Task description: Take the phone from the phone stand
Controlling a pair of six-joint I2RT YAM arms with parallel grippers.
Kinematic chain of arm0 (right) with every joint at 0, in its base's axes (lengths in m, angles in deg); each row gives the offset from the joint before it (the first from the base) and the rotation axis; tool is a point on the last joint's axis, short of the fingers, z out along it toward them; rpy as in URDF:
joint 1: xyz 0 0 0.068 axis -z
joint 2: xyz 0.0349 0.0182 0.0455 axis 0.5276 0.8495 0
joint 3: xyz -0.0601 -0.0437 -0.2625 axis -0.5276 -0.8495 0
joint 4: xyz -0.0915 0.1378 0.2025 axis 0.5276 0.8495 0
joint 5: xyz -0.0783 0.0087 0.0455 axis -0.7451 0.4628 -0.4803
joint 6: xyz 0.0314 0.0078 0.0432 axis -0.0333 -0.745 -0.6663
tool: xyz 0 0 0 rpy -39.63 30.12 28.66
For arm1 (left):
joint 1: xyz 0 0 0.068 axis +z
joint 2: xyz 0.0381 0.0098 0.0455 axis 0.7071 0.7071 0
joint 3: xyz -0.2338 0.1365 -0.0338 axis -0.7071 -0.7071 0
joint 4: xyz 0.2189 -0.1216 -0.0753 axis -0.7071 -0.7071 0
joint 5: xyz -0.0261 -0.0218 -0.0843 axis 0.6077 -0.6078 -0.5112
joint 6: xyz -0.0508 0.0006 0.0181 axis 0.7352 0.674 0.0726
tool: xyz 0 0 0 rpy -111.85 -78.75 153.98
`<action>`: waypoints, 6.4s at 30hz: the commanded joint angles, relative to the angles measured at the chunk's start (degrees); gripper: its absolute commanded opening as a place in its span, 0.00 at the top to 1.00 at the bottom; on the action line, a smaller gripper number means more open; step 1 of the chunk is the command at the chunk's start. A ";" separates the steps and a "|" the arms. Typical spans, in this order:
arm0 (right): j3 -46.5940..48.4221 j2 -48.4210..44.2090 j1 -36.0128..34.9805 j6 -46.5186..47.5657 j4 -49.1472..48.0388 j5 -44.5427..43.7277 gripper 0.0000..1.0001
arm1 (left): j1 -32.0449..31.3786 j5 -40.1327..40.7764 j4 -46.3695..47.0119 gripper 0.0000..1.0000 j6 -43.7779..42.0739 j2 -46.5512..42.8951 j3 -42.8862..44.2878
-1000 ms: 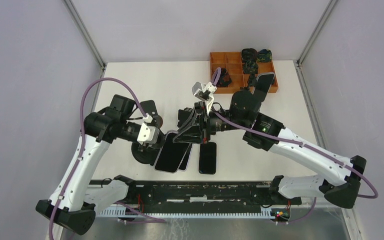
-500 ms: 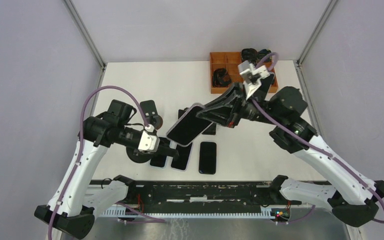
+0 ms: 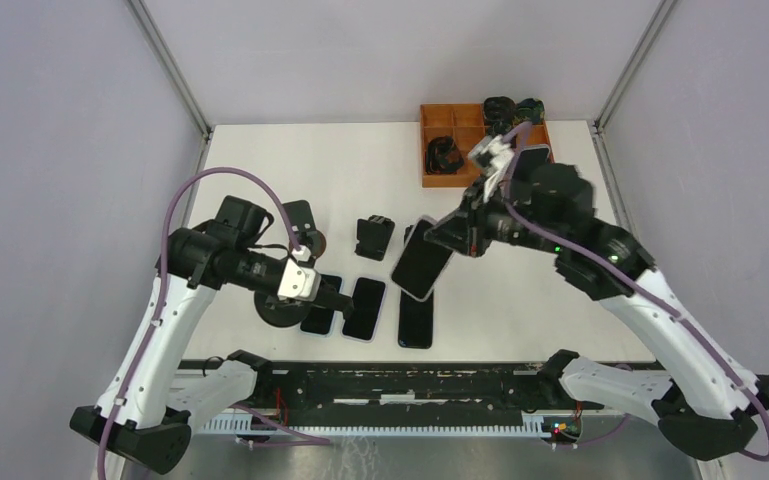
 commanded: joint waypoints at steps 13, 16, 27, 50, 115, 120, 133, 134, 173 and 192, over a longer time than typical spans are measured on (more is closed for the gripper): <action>-25.74 5.60 1.04 5.78 8.02 -8.75 1.00 | 0.09 -3.53 1.44 0.98 0.46 -0.27 4.56; -29.41 7.67 2.16 6.89 2.78 -8.91 1.00 | 0.06 -3.67 1.61 0.98 0.39 -0.24 4.32; -34.28 17.84 11.03 13.58 -8.69 -7.72 0.99 | 0.07 -3.89 1.90 0.98 0.27 -0.66 3.79; -28.07 13.33 12.57 9.34 -8.26 -18.72 0.39 | 0.08 -5.07 2.53 0.98 0.60 0.77 3.86; 17.07 30.55 1.46 6.65 -18.34 3.16 1.00 | 0.10 9.15 21.63 0.00 24.83 -5.06 3.39; 27.79 42.46 3.92 6.13 -19.99 2.72 1.00 | 0.06 8.61 20.25 0.00 23.78 -5.82 2.29; 38.30 64.22 6.92 -1.00 -27.54 5.93 1.00 | 0.08 7.38 18.88 0.00 21.00 -6.03 0.32; 38.80 65.00 6.90 -1.02 -27.42 5.94 1.00 | 0.07 7.40 18.81 0.00 20.87 -5.99 0.14; 2.44 11.40 28.84 9.56 -17.94 -11.45 0.02 | 0.06 3.07 18.98 0.00 23.59 -3.97 3.25; -27.93 4.01 52.68 0.82 -39.77 10.64 0.02 | 0.11 3.34 17.67 0.00 23.12 -3.87 4.38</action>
